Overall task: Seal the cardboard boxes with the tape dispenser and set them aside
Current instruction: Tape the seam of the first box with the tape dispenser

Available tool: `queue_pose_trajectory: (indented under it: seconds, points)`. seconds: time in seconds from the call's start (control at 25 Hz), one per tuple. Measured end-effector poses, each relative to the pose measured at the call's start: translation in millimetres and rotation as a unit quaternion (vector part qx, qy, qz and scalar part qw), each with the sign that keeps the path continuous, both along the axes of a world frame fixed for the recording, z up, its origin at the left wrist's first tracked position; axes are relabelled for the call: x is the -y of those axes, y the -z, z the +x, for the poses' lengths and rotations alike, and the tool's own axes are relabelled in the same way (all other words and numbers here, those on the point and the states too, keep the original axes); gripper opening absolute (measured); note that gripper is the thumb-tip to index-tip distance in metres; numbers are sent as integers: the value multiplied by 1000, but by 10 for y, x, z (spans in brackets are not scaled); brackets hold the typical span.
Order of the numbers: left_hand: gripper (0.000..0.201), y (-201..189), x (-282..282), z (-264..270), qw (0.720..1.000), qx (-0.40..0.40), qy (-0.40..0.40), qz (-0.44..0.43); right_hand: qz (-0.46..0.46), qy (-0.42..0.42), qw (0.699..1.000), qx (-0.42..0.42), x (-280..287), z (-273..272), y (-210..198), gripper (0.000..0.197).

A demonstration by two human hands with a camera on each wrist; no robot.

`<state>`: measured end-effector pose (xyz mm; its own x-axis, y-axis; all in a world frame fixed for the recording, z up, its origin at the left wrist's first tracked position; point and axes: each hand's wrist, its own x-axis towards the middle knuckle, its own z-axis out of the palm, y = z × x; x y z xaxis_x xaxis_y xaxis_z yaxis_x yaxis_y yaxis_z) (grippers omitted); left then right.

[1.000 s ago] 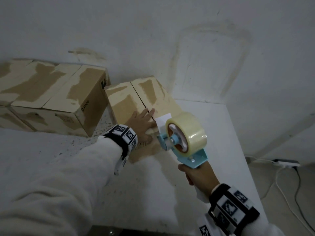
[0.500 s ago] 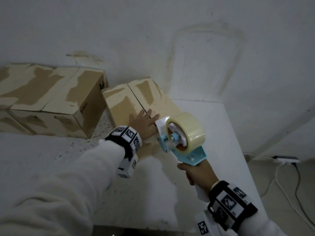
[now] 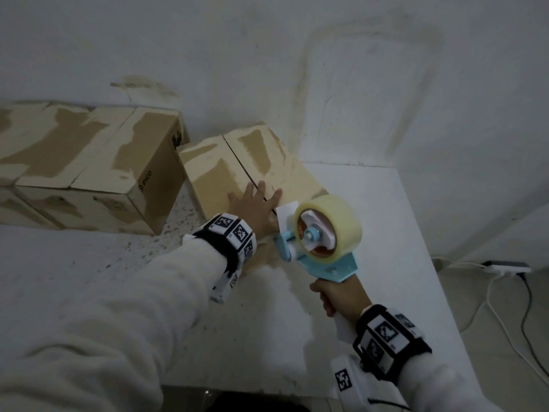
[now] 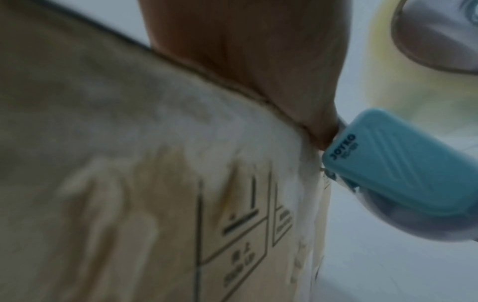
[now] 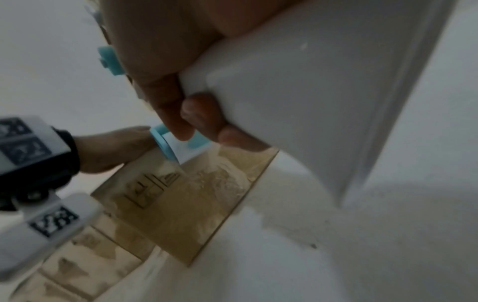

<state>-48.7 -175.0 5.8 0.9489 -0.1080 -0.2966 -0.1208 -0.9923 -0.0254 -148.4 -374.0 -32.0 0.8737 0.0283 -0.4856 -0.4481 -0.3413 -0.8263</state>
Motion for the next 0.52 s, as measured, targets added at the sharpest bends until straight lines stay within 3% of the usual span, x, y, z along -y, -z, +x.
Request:
queue_pose_trajectory:
  seconds: [0.2, 0.36, 0.52]
  points:
    - [82, 1, 46, -24, 1000, 3, -7, 0, 2, 21, 999, 37, 207, 47, -21, 33]
    - [85, 51, 180, -109, 999, 16, -41, 5, 39, 77, 993, 79, 408, 117, -243, 33]
    - [89, 67, 202, -164, 999, 36, -18, 14, 55, 64, 989, 118, 387, 228, -493, 31]
